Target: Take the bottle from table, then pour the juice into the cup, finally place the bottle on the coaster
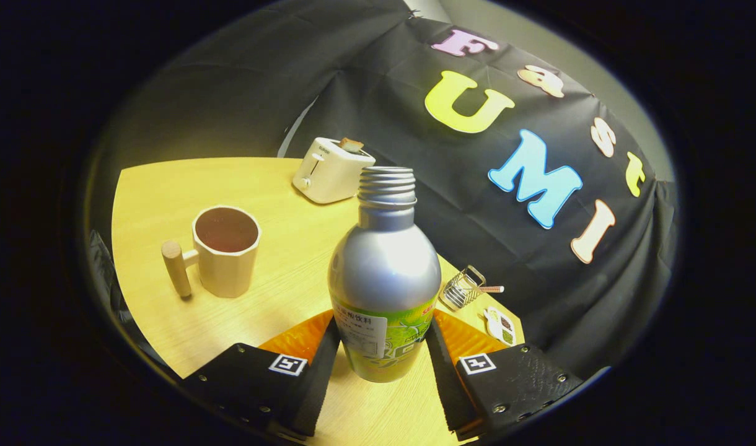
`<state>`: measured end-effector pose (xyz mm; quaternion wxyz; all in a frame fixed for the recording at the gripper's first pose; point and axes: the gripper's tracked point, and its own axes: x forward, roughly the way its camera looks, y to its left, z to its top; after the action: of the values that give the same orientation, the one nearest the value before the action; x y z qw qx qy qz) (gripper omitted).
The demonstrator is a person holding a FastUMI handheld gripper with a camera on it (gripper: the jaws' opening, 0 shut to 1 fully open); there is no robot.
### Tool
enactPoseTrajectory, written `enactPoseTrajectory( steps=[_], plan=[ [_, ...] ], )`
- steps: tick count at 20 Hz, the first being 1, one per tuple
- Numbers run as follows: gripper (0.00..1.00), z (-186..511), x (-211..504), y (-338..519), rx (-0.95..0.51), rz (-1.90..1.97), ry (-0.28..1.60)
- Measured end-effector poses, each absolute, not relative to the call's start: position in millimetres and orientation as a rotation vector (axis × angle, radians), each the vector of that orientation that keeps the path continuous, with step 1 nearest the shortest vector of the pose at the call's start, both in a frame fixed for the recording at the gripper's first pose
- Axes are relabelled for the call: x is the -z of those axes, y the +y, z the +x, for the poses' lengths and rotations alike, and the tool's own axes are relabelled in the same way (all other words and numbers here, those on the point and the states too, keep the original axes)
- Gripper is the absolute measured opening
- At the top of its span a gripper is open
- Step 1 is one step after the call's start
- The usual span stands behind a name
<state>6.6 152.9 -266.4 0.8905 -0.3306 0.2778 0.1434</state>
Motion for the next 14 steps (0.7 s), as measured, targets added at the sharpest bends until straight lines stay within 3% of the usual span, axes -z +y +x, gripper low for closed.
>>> enactPoseTrajectory(
  steps=[14],
  plan=[
    [0.75, 5, 293, 186, -0.4, -0.99, 0.619]
  ],
)
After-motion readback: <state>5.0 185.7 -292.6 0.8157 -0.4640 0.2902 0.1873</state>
